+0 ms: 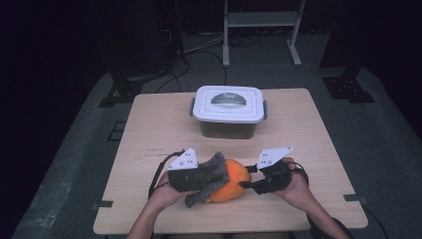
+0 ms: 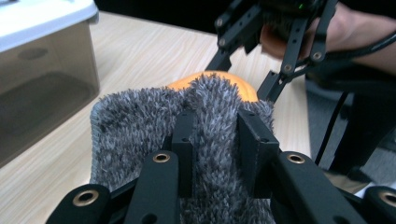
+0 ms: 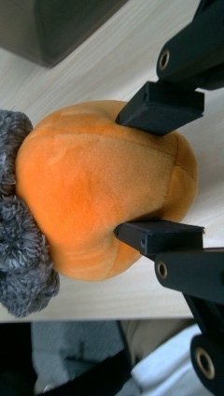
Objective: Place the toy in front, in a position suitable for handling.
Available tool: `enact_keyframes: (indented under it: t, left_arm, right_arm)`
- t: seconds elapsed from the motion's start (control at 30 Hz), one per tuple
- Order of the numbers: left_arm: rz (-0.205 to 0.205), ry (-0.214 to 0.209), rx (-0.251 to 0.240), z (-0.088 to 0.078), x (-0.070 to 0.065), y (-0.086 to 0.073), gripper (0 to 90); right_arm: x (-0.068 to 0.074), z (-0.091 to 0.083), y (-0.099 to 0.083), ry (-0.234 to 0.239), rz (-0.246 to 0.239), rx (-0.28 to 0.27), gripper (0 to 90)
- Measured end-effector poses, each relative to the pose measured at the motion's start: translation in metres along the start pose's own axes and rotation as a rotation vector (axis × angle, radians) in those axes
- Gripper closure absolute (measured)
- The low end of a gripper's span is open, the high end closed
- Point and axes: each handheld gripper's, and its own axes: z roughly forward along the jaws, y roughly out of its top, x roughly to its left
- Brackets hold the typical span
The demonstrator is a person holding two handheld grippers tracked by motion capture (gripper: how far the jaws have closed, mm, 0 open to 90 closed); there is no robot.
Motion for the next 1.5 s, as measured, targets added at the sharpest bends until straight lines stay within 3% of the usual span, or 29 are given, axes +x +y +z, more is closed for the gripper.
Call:
enact_keyframes:
  t: [0.07, 0.13, 0.23, 0.37, 0.43, 0.57, 0.67, 0.7, 0.8, 0.9, 1.03, 1.1, 1.2, 1.3, 1.37, 1.5]
  left_arm:
    - [-0.009, -0.001, 0.037, 0.005, 0.003, -0.008, 70.3]
    - [-0.041, -0.019, 0.028, 0.005, 0.006, -0.014, 70.4]
    - [-0.036, -0.034, 0.039, 0.005, 0.004, -0.012, 70.4]
    - [-0.018, -0.059, 0.051, 0.011, -0.003, -0.007, 70.3]
    - [-0.002, -0.056, 0.042, 0.010, -0.005, -0.003, 70.4]
    - [0.038, -0.062, -0.011, 0.006, -0.016, 0.011, 70.4]
    - [0.084, -0.024, 0.020, 0.007, -0.020, 0.016, 70.4]
    - [0.090, -0.013, 0.034, 0.007, -0.019, 0.015, 70.4]
    - [0.088, 0.029, 0.070, 0.008, -0.013, 0.007, 71.4]
    - [0.059, 0.020, 0.061, 0.005, -0.009, 0.005, 71.5]
    - [0.056, 0.010, 0.070, 0.008, -0.010, 0.004, 71.6]
    - [0.051, -0.007, 0.070, 0.010, -0.011, 0.004, 71.7]
    - [0.021, -0.046, 0.042, 0.010, -0.014, 0.008, 71.6]
    - [0.044, -0.052, 0.012, 0.006, -0.017, 0.016, 71.6]
    - [0.053, -0.044, 0.008, 0.006, -0.018, 0.016, 71.5]
    - [0.081, 0.003, 0.063, 0.007, -0.012, 0.010, 71.7]
  right_arm:
    - [-0.003, 0.007, -0.005, 0.019, 0.028, 0.022, 39.5]
    - [-0.007, 0.010, -0.008, 0.061, 0.061, 0.046, 31.2]
    - [-0.011, 0.008, -0.009, 0.118, 0.124, 0.046, 25.9]
    - [-0.011, 0.015, -0.011, 0.112, 0.128, 0.062, 24.9]
    - [-0.007, 0.016, -0.010, 0.075, 0.097, 0.063, 33.2]
    - [0.007, 0.015, -0.003, 0.036, 0.004, 0.046, 38.3]
    - [0.021, 0.019, 0.004, 0.001, -0.105, 0.042, 39.2]
    - [0.024, 0.020, 0.006, -0.009, -0.114, 0.044, 39.1]
    - [0.018, 0.022, 0.004, 0.015, -0.068, 0.050, 31.4]
    - [0.009, 0.022, -0.001, 0.054, 0.011, 0.039, 26.3]
    - [0.010, 0.029, -0.001, 0.057, 0.033, 0.051, 20.2]
    - [0.010, 0.033, -0.003, 0.048, 0.039, 0.065, 22.5]
    - [0.012, 0.030, -0.002, 0.025, 0.014, 0.067, 36.5]
    - [0.017, 0.027, 0.002, 0.016, -0.024, 0.045, 41.4]
    - [0.020, 0.028, 0.003, 0.017, -0.046, 0.038, 43.7]
    - [0.018, 0.028, 0.002, 0.020, -0.050, 0.050, 49.4]
